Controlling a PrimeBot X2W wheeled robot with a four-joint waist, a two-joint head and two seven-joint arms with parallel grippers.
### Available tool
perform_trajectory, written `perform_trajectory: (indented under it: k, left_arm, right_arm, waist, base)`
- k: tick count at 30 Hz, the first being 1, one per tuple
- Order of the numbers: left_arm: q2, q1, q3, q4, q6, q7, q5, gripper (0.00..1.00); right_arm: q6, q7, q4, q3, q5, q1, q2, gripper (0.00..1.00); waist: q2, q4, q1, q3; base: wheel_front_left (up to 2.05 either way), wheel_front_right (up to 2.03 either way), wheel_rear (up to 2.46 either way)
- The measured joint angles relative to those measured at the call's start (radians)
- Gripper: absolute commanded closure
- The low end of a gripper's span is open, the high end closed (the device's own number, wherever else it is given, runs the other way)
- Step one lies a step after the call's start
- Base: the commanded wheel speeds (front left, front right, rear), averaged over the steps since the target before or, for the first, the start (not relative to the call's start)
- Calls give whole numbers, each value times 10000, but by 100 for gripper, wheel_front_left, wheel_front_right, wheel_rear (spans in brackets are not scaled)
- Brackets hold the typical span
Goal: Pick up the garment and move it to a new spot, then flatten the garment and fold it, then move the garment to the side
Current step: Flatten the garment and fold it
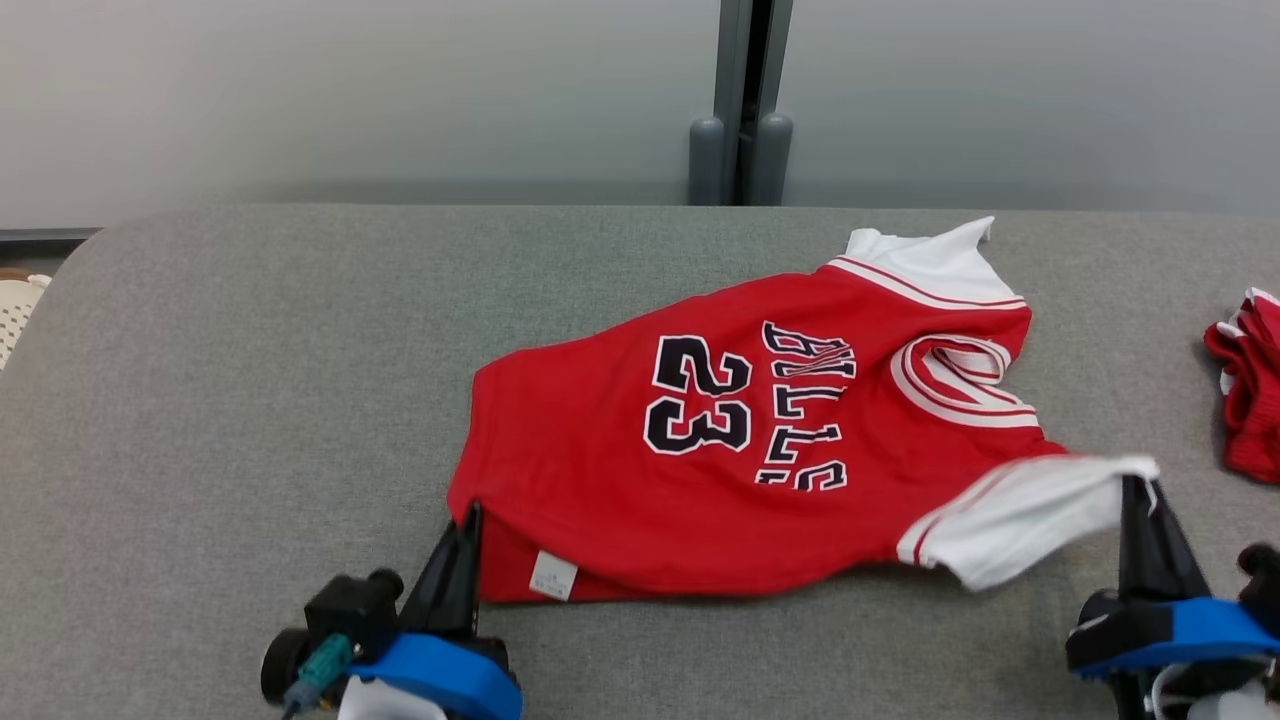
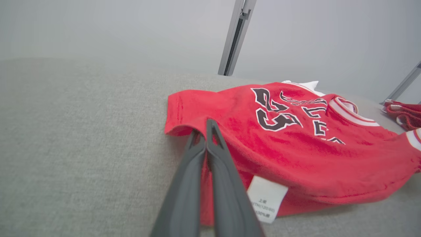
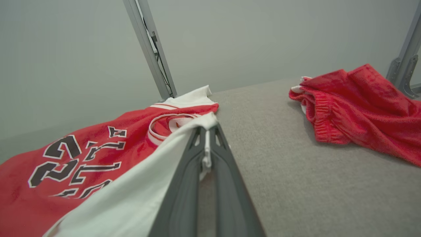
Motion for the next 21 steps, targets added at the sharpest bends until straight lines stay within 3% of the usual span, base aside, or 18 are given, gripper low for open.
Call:
perform_trajectory:
  k: [5, 12, 15, 21]
  left_arm:
    - [629, -1225, -523, -1325, -42, 0, -493, 100]
    - [2546, -3908, -1166, -3145, -44, 489, -1306, 100]
    - [3187, -5086, -1170, -3816, -44, 1131, -1576, 100]
    - [3649, -6776, -1014, -4203, -44, 2535, -2132, 100]
  right_arm:
    - [0, -2, -2144, 111, 1302, -878, -61, 100]
    - [0, 19, -4623, 399, 2499, -3099, -1271, 100]
    - [0, 546, -5294, 594, 2581, -4190, -1912, 100]
    - [0, 1779, -5390, 894, 2353, -6418, -2752, 100]
  waist:
    - [0, 4, 0, -308]
    - [0, -41, -1, -725]
    - [0, -60, -1, -767]
    - [0, -151, -2, -342]
  base:
    - [0, 0, 0]
    - [0, 0, 0]
    - [0, 0, 0]
    - [0, 0, 0]
